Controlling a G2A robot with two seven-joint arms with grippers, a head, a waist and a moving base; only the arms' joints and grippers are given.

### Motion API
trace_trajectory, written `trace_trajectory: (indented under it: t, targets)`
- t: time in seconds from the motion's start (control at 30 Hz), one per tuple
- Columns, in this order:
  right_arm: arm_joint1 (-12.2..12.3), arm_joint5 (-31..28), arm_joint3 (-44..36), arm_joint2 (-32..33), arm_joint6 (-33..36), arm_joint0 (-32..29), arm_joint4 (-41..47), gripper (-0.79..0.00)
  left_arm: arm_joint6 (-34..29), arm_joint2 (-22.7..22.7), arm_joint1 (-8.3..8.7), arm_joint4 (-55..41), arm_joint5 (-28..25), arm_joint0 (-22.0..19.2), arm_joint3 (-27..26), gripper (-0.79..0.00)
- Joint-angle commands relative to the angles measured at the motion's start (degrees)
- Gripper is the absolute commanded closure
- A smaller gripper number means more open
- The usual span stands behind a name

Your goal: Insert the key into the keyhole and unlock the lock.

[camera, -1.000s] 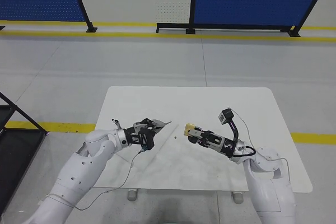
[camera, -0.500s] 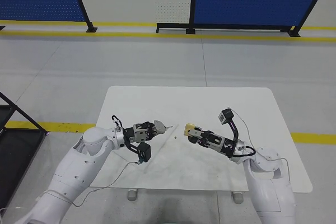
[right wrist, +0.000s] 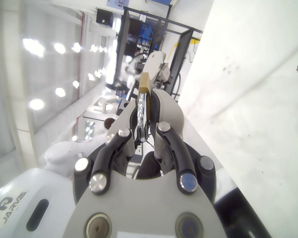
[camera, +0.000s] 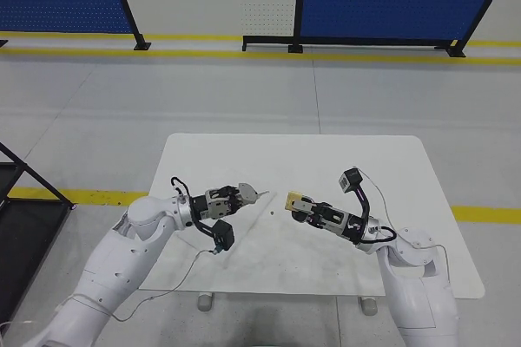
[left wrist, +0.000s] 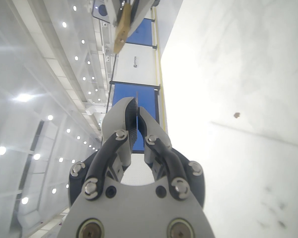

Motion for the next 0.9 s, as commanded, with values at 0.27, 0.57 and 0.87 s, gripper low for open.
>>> trace_trajectory:
  t: [0.27, 0.57, 0.87]
  targets:
    - [0.0, 0.0, 0.0, 0.0, 0.0, 0.0, 0.0, 0.000, 16.8, 0.2, 0.30, 1.1, 15.9, -4.9, 7.7, 0.000]
    - [0.0, 0.0, 0.0, 0.0, 0.0, 0.0, 0.0, 0.000, 25.9, 1.3, 0.41, 1.1, 22.1, -8.8, 12.6, 0.000]
    - [1.1, 3.4, -0.6, -1.7, 4.2, 1.0, -1.9, 0.000, 26.5, 2.8, 0.38, 1.7, 24.8, -9.6, 13.5, 0.000]
